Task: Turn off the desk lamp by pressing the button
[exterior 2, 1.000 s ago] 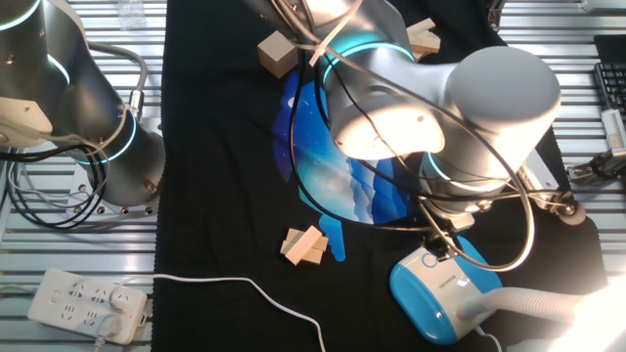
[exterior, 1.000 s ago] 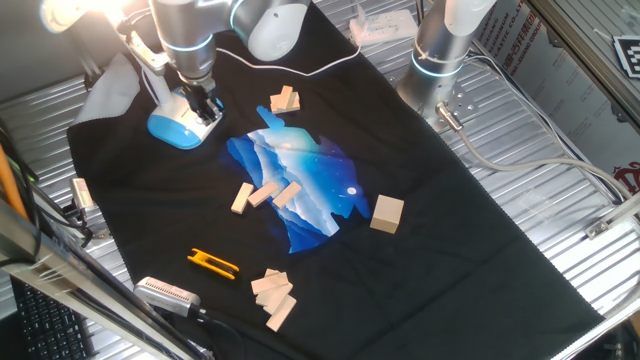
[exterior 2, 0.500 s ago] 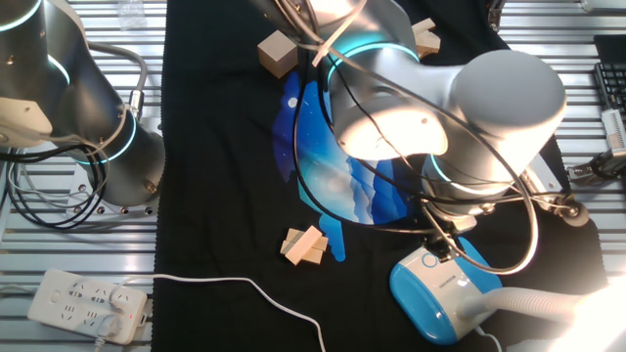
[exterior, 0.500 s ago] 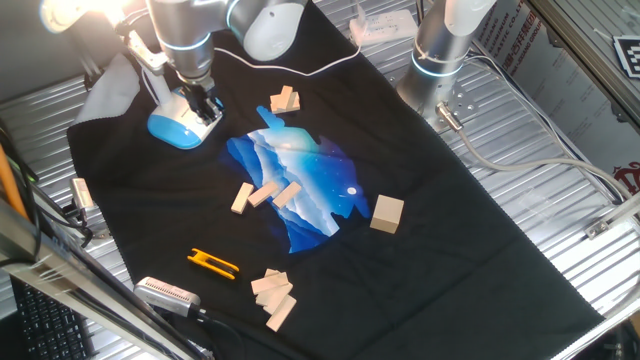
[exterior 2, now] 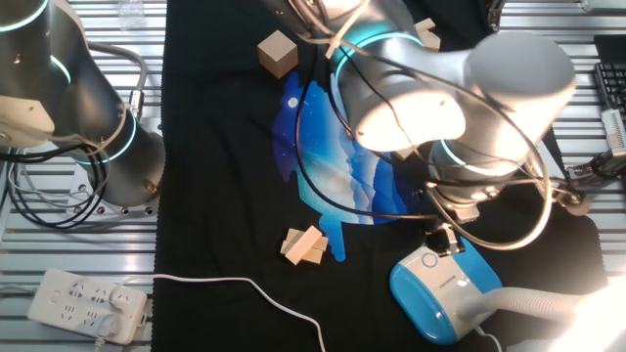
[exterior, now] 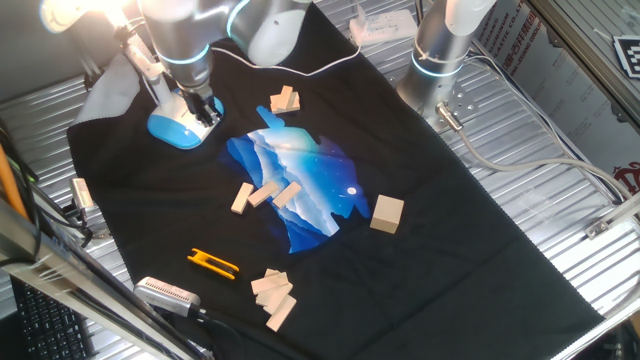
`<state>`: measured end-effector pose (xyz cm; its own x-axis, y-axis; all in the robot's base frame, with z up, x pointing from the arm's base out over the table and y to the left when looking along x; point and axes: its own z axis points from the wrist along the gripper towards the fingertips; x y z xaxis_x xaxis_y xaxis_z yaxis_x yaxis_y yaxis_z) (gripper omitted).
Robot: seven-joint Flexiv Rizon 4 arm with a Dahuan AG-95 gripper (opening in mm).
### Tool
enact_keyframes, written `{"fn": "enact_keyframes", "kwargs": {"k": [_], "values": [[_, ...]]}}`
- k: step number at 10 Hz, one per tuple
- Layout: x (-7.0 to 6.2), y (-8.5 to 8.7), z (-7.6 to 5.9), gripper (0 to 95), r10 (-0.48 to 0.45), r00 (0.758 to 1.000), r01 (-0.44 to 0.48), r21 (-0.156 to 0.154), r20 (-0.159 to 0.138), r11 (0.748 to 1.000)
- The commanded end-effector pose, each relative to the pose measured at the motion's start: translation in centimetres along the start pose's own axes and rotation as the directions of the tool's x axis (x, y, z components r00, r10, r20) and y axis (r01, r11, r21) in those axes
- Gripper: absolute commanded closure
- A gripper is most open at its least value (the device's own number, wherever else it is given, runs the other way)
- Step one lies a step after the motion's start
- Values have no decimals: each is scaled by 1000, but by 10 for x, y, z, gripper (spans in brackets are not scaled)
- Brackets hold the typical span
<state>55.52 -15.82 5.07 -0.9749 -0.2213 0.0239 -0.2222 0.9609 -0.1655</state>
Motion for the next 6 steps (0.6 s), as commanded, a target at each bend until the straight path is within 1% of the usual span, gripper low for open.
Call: {"fn": "enact_keyframes", "kwargs": {"k": [1, 3, 4, 6], "values": [[0, 0, -1, 950, 4, 1000, -4, -4, -4, 1000], [0, 0, -1, 950, 4, 1000, -4, -8, -3, 1000], [0, -1, -1, 950, -10, 1000, 10, -16, -5, 1000], [1, -2, 0, 950, -16, 1000, 16, -14, -13, 1000]]}}
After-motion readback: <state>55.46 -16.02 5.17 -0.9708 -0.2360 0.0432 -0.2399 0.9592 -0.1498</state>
